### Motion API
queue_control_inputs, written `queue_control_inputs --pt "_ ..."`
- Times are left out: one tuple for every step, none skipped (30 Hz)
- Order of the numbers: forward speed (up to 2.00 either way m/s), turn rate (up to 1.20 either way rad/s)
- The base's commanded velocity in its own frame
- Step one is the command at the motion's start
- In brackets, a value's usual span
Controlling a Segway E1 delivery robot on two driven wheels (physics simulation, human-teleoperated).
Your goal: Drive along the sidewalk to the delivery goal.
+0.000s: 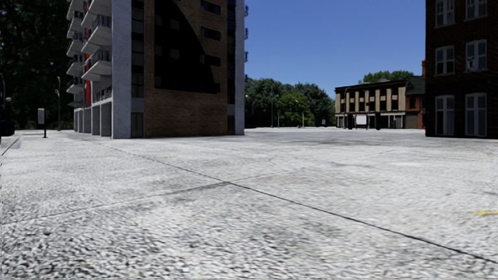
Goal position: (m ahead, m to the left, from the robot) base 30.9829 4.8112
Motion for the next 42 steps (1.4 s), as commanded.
queue_control_inputs --pt "2.00 -0.48" --pt "2.00 -0.48" --pt "2.00 -0.48" --pt "2.00 -0.48" --pt "2.00 -0.38" --pt "2.00 0.00" --pt "2.00 0.00" --pt "2.00 0.00" --pt "2.00 0.00" --pt "2.00 0.00" --pt "2.00 0.00" --pt "2.00 0.00" --pt "2.00 0.00" --pt "2.00 0.00" --pt "2.00 0.00" --pt "2.00 0.00" --pt "2.00 0.00" --pt "2.00 0.00" --pt "2.00 0.00" --pt "2.00 0.00" --pt "2.00 0.00" --pt "2.00 0.00" --pt "2.00 0.00" --pt "2.00 0.00" --pt "2.00 0.00" --pt "2.00 0.00" --pt "2.00 0.00" --pt "2.00 0.00" --pt "2.00 0.00" --pt "2.00 0.00" --pt "2.00 0.00" --pt "2.00 0.00" --pt "2.00 0.00" --pt "2.00 0.00" --pt "2.00 0.00" --pt "2.00 0.00" --pt "2.00 0.00" --pt "2.00 0.00" --pt "2.00 0.00" --pt "2.00 0.00" --pt "2.00 0.00" --pt "2.00 0.00"
